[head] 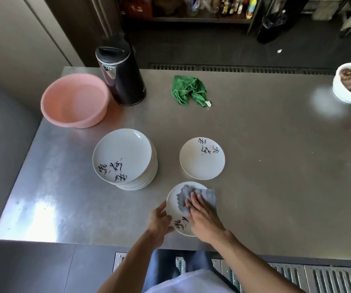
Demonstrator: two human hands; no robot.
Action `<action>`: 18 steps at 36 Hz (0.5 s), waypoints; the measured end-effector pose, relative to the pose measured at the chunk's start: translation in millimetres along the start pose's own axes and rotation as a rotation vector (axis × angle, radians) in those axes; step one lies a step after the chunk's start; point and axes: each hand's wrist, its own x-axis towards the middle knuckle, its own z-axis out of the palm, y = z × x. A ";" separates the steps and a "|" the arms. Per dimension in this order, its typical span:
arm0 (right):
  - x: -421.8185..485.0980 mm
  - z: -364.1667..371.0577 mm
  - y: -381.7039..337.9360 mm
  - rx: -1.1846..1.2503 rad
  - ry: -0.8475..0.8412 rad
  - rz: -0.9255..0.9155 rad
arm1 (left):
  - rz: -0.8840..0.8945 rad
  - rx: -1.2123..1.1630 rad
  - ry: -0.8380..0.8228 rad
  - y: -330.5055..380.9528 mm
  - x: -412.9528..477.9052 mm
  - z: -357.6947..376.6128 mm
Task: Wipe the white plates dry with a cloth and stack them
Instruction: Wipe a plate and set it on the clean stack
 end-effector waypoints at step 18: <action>-21.4 6.3 10.4 0.190 0.088 -0.052 | -0.013 0.011 0.076 1.4 10.9 -14.1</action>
